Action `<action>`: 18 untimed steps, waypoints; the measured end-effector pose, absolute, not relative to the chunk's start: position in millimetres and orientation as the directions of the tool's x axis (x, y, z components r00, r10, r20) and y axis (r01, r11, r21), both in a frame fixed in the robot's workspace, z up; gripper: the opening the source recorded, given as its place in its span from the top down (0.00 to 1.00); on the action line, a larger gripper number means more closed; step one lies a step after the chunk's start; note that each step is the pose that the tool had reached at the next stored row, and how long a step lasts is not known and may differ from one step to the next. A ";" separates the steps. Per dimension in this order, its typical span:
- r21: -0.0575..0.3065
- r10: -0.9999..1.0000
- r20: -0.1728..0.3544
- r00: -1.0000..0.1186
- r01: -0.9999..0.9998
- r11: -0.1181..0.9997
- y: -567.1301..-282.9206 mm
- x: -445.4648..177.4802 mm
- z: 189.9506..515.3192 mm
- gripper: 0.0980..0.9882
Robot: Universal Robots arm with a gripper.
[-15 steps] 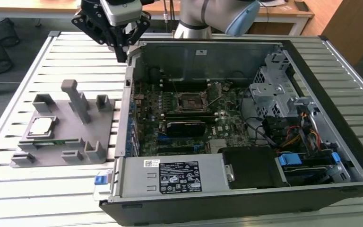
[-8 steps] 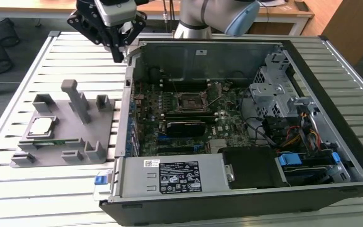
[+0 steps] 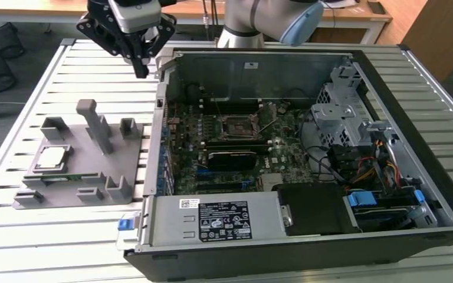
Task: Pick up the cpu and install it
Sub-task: 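Reach for the cpu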
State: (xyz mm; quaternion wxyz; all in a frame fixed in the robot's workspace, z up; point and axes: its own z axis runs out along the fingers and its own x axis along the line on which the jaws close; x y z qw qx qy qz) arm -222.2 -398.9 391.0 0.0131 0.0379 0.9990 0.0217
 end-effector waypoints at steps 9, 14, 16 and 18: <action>0.044 0.076 -0.024 -0.997 0.075 0.996 -398.9 -234.0 390.7 0.99; 0.044 0.076 -0.025 -0.997 0.075 0.996 -398.9 -240.9 390.6 0.99; 0.044 0.076 -0.024 -0.997 0.075 0.996 -398.9 -243.4 390.5 0.99; 0.044 0.076 -0.024 -0.997 0.075 0.996 -398.9 -245.7 390.4 0.99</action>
